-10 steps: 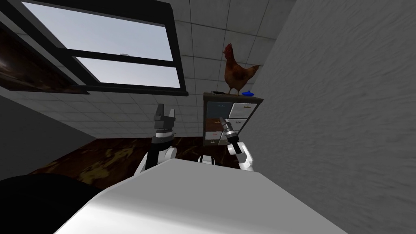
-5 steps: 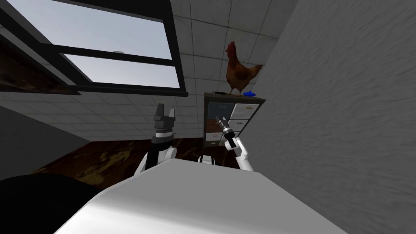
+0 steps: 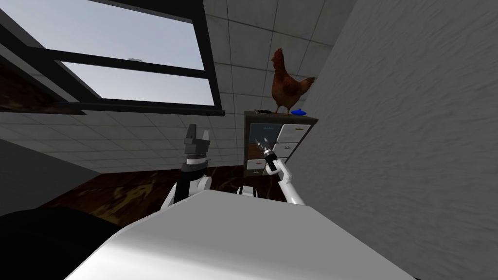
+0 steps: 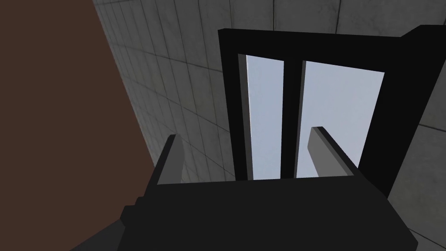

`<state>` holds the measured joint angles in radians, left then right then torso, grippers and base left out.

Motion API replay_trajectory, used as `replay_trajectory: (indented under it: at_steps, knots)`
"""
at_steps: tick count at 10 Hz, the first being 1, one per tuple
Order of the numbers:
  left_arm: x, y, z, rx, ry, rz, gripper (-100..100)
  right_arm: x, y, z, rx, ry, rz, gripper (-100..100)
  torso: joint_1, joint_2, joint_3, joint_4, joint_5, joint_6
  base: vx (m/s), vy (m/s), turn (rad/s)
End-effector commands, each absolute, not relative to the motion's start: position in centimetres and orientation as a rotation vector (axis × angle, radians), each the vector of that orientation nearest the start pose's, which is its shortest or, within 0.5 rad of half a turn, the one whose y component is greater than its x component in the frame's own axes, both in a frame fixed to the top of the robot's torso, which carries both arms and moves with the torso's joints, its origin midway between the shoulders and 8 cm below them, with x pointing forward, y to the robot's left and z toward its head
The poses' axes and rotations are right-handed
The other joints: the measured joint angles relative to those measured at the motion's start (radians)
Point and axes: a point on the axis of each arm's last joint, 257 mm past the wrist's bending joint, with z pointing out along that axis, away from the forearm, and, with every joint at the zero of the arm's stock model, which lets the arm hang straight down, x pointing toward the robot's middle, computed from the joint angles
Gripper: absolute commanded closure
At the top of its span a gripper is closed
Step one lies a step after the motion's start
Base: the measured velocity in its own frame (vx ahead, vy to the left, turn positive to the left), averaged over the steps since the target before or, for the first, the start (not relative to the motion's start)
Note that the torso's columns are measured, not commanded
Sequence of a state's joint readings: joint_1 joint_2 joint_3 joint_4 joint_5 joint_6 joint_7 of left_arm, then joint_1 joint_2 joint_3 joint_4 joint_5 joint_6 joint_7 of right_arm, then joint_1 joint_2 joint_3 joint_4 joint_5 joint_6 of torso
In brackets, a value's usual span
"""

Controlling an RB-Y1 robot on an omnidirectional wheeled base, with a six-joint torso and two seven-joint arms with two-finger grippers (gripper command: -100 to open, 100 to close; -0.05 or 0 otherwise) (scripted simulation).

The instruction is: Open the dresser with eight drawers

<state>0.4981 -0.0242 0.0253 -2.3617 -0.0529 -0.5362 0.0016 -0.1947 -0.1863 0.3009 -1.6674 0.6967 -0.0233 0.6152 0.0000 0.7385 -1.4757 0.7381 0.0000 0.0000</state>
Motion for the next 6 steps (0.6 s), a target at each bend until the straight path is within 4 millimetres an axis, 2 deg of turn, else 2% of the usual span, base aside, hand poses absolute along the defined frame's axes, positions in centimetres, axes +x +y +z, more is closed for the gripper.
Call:
replay_trajectory:
  at_steps: [1,2,3,5,6]
  knots:
    - [31.9,27.7,6.7,-0.542,0.54,-1.269,0,56.8,-5.8,-10.1,-0.354,1.328,0.239,-100,-0.001,0.0,0.0,0.0,0.0,0.0,0.001,0.033,-0.06]
    - [31.9,27.7,6.7,-0.542,0.54,-1.269,0,57.5,-5.6,-10.7,-0.399,1.337,0.17,-100,-0.001,0.0,0.0,0.0,0.0,0.0,-0.01,0.051,-0.09]
    - [31.9,27.7,6.7,-0.542,0.54,-1.269,0,57.7,-5.4,-10.1,-0.408,1.324,0.165,-100,0.0,0.0,0.0,0.0,0.0,0.0,-0.009,0.043,-0.038]
    - [31.9,27.7,6.7,-0.542,0.54,-1.269,0,59.2,-4.9,-10.2,-0.498,1.317,0.027,-100,0.0,0.0,0.0,0.0,0.0,0.0,-0.019,0.043,-0.083]
    - [31.9,27.7,6.7,-0.542,0.54,-1.269,0,59.4,-4.8,-9.9,-0.507,1.309,0.017,-100,0.0,0.0,0.0,0.0,0.0,0.0,-0.025,0.038,-0.035]
